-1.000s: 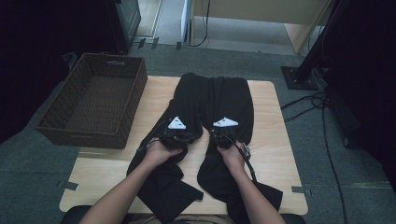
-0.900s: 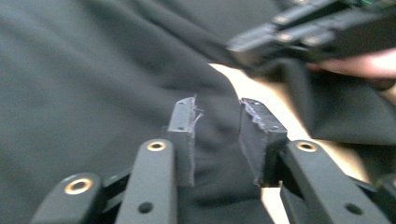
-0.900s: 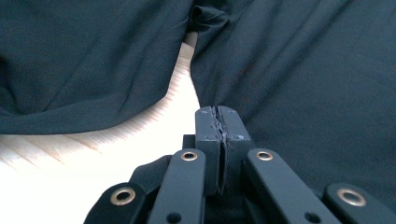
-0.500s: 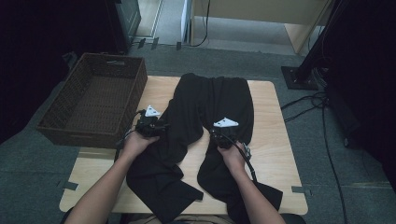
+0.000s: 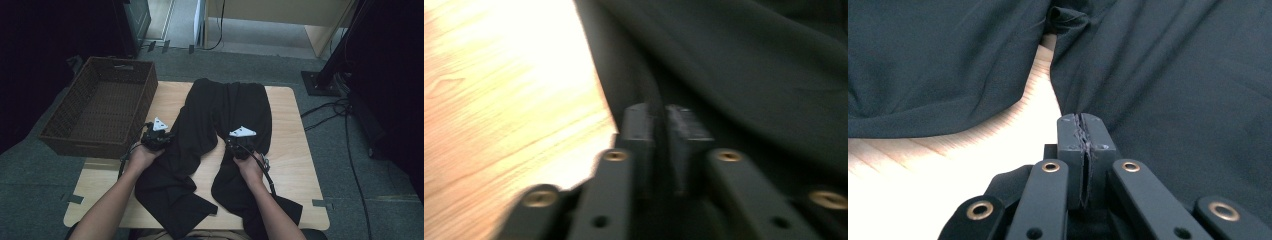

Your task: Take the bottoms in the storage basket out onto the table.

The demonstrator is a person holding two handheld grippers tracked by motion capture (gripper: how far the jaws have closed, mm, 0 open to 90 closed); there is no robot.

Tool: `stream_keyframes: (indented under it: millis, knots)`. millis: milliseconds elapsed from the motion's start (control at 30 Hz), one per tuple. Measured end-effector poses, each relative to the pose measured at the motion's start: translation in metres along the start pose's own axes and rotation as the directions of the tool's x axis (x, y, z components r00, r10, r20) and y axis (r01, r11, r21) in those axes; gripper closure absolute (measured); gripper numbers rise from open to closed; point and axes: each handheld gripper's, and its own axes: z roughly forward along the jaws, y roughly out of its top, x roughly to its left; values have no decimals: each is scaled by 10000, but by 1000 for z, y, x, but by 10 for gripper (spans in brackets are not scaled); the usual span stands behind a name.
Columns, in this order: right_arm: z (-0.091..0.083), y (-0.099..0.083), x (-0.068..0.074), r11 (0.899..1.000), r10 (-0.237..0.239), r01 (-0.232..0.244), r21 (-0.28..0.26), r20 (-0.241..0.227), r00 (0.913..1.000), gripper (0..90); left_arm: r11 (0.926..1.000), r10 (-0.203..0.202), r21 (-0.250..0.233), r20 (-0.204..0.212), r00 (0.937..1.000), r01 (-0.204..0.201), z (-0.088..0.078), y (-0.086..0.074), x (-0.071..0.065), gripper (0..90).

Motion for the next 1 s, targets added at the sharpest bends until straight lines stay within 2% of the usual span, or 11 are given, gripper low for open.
stream_keyframes:
  millis: [200, 367, 467, 567, 700, 800, 867, 933, 1000]
  knots:
    - [-2, -1, 2, 9999, -158, 158, 46, -24, 9999, 890, 9999, -133, -13, 578, 9982, 134, -8, -7, -12, 896]
    - [-10, -8, 7, 10000, -89, 89, 24, -212, 9997, 892, 9998, -23, 210, 1318, 9913, -5, -22, -17, -31, 895]
    - [-19, -15, 11, 9999, -104, 107, 80, -364, 9993, 896, 9993, -14, 376, 1651, 9863, -49, -32, -25, -41, 890]
    - [-29, -23, 20, 9991, -388, 397, 157, -519, 9979, 896, 9992, -38, 390, 1859, 9826, -35, -43, -36, -52, 883]
    - [-45, -33, 30, 9975, -530, 564, 420, -791, 9955, 897, 9981, -329, 574, 2131, 9765, 211, -56, -45, -61, 874]
    - [-57, -41, 36, 9949, -708, 789, 622, -1226, 9899, 892, 9984, -369, 507, 2343, 9715, 257, -63, -47, -64, 807]
    - [-61, -43, 37, 9932, -865, 954, 661, -1260, 9882, 866, 9993, -374, 104, 2309, 9723, 359, -66, -41, -62, 765]
    - [-61, -41, 34, 9959, -642, 721, 552, -1343, 9889, 798, 9989, -376, -210, 2127, 9764, 430, -66, -31, -57, 720]
    - [-60, -37, 29, 9982, -407, 463, 370, -1393, 9894, 772, 9989, -294, -310, 1878, 9818, 358, -62, -21, -51, 678]
